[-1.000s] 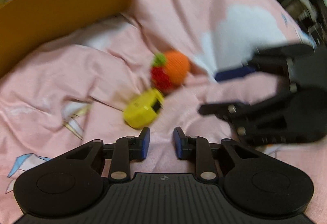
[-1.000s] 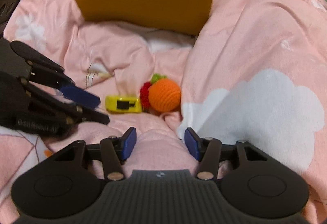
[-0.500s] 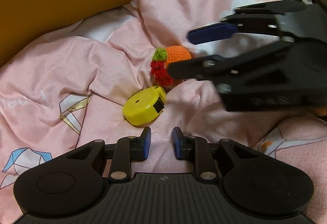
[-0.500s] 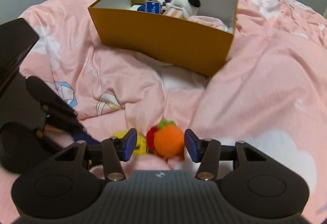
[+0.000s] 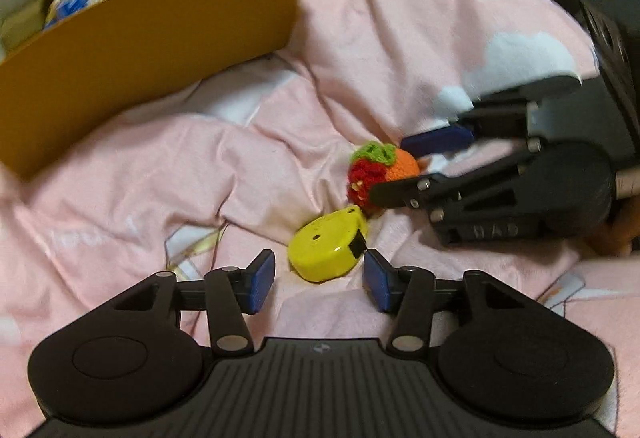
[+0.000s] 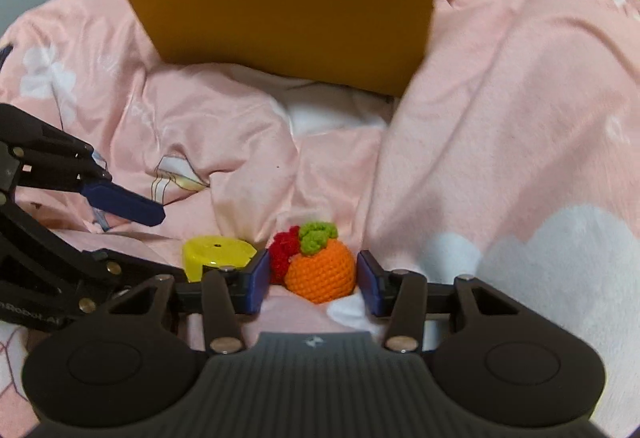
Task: Organize objects
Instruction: 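Grasp the yellow tape measure with the left tool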
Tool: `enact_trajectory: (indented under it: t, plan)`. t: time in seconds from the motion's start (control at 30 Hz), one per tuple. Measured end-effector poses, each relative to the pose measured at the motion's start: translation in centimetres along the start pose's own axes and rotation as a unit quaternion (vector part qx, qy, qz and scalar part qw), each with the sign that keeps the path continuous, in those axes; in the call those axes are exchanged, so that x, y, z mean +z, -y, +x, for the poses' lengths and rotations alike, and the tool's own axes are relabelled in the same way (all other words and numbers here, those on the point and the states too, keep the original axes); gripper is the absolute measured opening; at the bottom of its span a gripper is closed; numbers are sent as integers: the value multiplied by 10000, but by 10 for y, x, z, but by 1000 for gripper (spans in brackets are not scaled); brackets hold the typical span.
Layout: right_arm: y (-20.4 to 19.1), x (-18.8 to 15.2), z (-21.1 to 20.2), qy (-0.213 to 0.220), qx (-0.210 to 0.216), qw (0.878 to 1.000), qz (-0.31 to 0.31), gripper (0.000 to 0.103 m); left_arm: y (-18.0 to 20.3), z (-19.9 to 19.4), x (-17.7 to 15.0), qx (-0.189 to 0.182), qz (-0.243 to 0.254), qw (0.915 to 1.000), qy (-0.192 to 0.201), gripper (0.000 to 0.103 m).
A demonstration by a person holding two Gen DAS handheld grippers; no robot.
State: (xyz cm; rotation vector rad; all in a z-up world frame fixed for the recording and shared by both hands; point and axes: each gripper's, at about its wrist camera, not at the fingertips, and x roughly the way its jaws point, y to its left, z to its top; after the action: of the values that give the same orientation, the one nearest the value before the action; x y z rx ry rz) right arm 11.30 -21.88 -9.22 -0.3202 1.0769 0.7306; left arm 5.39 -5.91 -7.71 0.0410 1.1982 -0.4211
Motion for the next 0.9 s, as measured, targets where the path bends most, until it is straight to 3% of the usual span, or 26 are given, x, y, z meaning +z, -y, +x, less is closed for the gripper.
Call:
enact_trajectory:
  t: [0.13,0.23,0.43,0.67,0.8,0.9]
  plan:
    - [2,-1,0,59,40,9999,117,49,18,7,4,283,875,9958,45,58]
    - [2,-1,0,68,23,9999,102,49,21,16,4,274,1116,9934,-57,60]
    - [4,0,1,80,37,9999,137,49,23,36,3,311,1144,9928,-184,61]
    - [8,2,5,79,57,9998,180,50,19,38,1,192,907,9957,-49,43]
    - [9,1,6,89,70,9997,214,50,20,30,-4,533,878,9946,152,31]
    - [10,1,6,90,66,9997,206,50,20,31,-4,569,914,9941,130,30]
